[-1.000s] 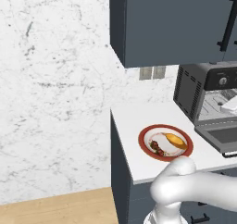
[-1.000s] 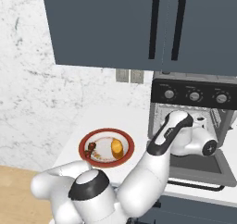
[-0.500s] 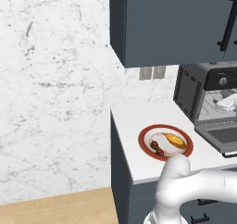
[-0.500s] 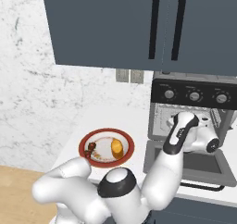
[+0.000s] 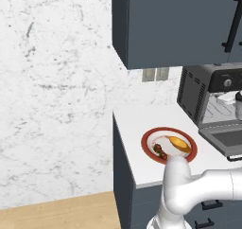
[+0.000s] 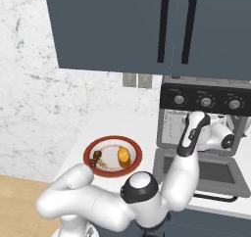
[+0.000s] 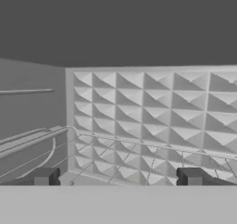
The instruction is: Pick up the kebab skewer and baguette bread, and place them inside the toaster oven. Close the toaster oven door and start by setting the timer.
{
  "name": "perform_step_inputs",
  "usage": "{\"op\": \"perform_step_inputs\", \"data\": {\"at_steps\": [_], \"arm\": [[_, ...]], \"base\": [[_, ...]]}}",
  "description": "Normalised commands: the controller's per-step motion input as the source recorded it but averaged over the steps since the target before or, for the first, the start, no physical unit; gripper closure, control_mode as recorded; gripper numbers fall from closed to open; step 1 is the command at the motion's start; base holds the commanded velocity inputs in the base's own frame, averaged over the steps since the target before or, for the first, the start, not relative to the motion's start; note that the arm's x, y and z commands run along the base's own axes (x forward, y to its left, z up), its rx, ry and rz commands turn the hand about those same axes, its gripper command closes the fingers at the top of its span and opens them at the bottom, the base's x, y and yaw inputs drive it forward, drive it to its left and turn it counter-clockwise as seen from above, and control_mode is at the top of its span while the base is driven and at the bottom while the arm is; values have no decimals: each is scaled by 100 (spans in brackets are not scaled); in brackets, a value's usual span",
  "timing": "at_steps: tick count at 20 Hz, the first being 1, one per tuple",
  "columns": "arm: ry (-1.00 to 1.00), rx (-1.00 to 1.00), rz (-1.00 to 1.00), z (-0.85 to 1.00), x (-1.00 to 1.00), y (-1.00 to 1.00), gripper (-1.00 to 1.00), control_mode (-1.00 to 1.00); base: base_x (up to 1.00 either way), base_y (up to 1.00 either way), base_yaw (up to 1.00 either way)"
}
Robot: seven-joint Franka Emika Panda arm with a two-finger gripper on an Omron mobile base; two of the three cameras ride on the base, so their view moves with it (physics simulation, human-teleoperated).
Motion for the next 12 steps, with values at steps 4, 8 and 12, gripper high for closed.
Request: {"op": "perform_step_inputs", "data": {"at_steps": [4,8,12], "arm": [[0,1,0,-41,48,-39,-100,-100],[0,0,0,-65,1,-26,-100,-100],[0,0,0,-67,0,-19,-100,-100]], "base": [[0,0,0],[0,0,0],[0,0,0]]}}
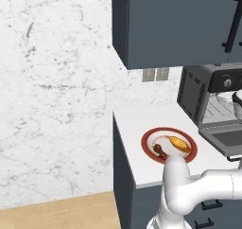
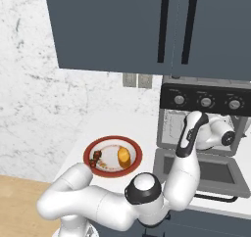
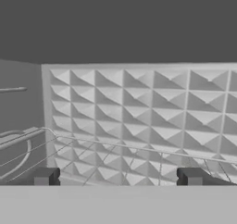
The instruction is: Pick up the kebab skewer and baguette bread, and place them inside the toaster oven. Close the toaster oven door and start by setting the timer.
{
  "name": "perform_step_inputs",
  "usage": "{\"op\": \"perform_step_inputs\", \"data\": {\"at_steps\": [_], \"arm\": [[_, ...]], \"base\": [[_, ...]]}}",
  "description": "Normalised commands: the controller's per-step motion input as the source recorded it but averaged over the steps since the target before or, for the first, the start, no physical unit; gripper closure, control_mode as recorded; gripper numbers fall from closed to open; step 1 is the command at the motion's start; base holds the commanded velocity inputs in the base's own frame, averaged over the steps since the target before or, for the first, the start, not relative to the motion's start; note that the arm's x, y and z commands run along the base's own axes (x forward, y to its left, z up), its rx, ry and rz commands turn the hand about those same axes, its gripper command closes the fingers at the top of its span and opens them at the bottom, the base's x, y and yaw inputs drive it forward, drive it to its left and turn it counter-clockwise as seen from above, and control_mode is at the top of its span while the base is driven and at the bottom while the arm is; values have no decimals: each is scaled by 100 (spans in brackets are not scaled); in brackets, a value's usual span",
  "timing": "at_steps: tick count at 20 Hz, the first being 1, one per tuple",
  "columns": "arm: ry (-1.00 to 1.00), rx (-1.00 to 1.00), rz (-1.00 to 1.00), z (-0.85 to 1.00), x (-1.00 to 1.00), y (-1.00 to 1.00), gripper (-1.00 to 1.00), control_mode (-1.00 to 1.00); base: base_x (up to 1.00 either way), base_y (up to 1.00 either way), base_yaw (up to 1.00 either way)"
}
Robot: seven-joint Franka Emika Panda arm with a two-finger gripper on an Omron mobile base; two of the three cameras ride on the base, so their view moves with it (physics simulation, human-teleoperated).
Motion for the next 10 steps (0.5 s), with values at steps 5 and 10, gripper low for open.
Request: {"op": "perform_step_inputs", "data": {"at_steps": [5,10], "arm": [[1,0,0,-72,1,-18,-100,-100],[8,0,0,-95,0,-29,-100,-100]], "base": [[0,0,0],[0,0,0]]}}
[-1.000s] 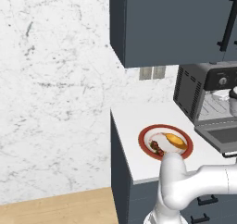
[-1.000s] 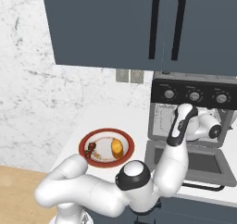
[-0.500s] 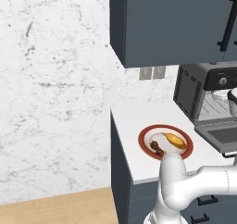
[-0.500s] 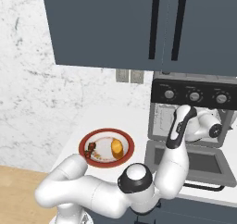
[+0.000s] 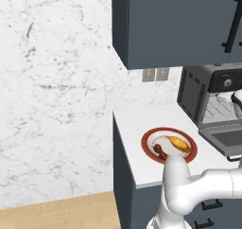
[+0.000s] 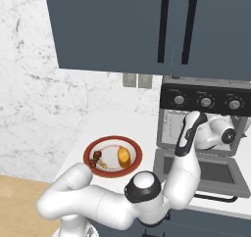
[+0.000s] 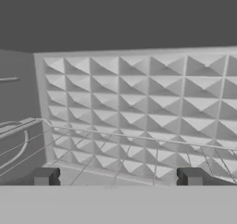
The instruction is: Pick up the kebab skewer and baguette bread, and place them inside the toaster oven. Close the toaster oven door and start by setting the timer.
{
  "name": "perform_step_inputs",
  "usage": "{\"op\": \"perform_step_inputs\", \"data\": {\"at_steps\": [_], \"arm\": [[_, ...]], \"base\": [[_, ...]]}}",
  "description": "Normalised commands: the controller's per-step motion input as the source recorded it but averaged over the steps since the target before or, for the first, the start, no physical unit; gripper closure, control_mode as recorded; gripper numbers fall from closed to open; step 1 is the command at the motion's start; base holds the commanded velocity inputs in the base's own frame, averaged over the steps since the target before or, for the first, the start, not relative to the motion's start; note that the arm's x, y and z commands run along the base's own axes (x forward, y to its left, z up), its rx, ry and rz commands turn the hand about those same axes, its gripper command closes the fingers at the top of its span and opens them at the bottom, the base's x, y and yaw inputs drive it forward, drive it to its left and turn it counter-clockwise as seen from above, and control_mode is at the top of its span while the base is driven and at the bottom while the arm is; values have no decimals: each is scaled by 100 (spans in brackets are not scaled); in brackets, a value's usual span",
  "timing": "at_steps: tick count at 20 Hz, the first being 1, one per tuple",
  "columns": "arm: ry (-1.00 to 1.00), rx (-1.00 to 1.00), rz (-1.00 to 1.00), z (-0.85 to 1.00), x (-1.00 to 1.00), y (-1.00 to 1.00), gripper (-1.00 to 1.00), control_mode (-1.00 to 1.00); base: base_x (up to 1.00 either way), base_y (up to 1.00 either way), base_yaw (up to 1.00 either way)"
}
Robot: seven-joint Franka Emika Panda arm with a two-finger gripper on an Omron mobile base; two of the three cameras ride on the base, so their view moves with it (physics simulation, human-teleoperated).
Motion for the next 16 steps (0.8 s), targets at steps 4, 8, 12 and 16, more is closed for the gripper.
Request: {"op": "perform_step_inputs", "data": {"at_steps": [4,8,12,16], "arm": [[15,0,0,-100,-1,-28,-100,-100],[17,0,0,-100,0,-19,-100,-100],[17,0,0,-100,-28,-14,-100,-100],[19,0,0,-100,-54,-14,-100,-100]], "base": [[0,0,0],[0,0,0],[0,0,0],[0,0,0]]}}
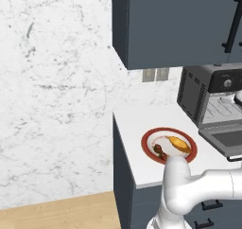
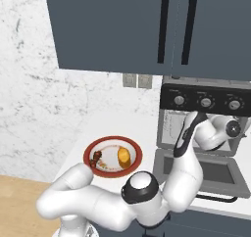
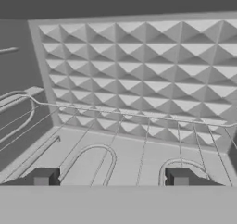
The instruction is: Pick up the kebab skewer and baguette bread, and place them inside the toaster oven. Close the toaster oven door and start by setting the timer.
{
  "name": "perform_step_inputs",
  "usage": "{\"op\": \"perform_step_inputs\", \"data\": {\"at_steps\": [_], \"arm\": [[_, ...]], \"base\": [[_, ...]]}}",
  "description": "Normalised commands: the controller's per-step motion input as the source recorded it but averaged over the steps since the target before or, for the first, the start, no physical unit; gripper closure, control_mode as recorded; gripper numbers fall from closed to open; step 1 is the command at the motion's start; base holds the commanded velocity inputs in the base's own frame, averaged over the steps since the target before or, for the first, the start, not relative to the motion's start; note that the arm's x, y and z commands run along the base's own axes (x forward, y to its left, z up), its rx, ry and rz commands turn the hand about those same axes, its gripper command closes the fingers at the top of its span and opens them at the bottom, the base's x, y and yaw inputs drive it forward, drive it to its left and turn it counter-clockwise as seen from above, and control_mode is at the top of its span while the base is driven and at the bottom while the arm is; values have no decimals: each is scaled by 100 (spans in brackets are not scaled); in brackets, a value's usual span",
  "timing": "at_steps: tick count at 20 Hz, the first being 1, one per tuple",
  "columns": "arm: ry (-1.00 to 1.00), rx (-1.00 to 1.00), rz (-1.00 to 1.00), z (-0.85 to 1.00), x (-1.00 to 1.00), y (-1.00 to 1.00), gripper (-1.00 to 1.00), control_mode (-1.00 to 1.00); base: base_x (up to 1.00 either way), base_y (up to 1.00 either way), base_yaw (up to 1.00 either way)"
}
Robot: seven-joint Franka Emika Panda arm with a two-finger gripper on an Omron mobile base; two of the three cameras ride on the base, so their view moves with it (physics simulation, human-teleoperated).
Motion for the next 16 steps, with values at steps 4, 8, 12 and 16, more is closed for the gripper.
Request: {"op": "perform_step_inputs", "data": {"at_steps": [4,8,12,16], "arm": [[21,0,0,-100,-70,-6,-100,-100],[18,0,0,-100,-90,-9,-100,-100],[26,0,0,-100,-100,-11,-100,-100],[32,0,-1,-100,-100,-11,-100,-100]], "base": [[0,0,0],[0,0,0],[0,0,0],[0,0,0]]}}
